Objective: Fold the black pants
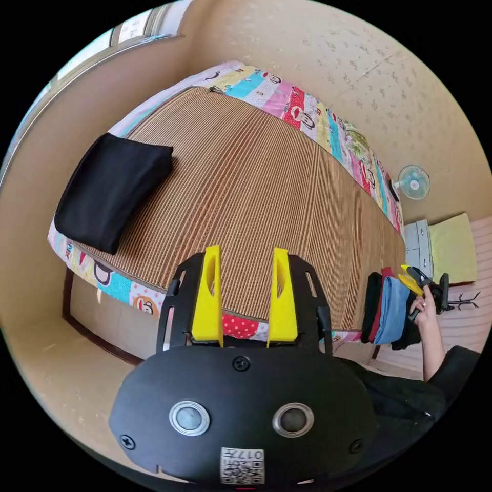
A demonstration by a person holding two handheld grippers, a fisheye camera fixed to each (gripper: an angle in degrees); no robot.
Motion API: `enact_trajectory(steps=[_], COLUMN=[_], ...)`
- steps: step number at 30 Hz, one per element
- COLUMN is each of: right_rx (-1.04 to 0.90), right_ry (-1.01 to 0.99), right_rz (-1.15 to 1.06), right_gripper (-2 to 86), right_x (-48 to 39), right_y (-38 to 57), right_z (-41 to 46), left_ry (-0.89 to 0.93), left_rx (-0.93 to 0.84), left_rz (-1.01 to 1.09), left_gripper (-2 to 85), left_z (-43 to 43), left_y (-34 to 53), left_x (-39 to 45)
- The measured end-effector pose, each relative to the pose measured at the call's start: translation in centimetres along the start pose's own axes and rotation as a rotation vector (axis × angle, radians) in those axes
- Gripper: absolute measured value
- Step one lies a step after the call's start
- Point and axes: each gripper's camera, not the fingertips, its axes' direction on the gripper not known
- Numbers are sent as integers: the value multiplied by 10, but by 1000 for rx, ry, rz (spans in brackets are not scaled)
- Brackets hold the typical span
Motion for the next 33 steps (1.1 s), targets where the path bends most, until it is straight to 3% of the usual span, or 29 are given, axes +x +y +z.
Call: enact_trajectory(steps=[5,11,13,16,18,21,22,25,28,33], right_rx=[-113,-132,-119,-91,-94,-131,-143,-163,-168,-144], right_ry=[27,108,98,75,63,33,27,6,-14,-72], right_rz=[-29,126,187,249,260,236,215,168,133,102], right_gripper=[121,120,119,117,114,109,108,104,96,51], right_x=[-40,3,17,27,25,11,4,-11,-17,-6], right_y=[19,18,15,6,-1,-18,-26,-43,-58,-77], right_z=[31,-5,-19,-35,-35,-25,-21,-15,-16,-29], left_ry=[-77,-214,-178,-222,-458,-788,-794,-682,-414,373], left_rx=[20,132,96,-96,-179,-279,-284,-257,-257,-171], left_rz=[-105,-314,-300,-135,122,311,322,230,93,-93], left_gripper=[143,155,158,164,165,126,116,90,70,62], left_z=[5,-25,-23,16,44,68,67,41,6,-47], left_y=[-46,-96,-111,-129,-125,-121,-122,-128,-138,-139], left_x=[-55,-163,-183,-185,-152,-126,-127,-155,-202,-306])
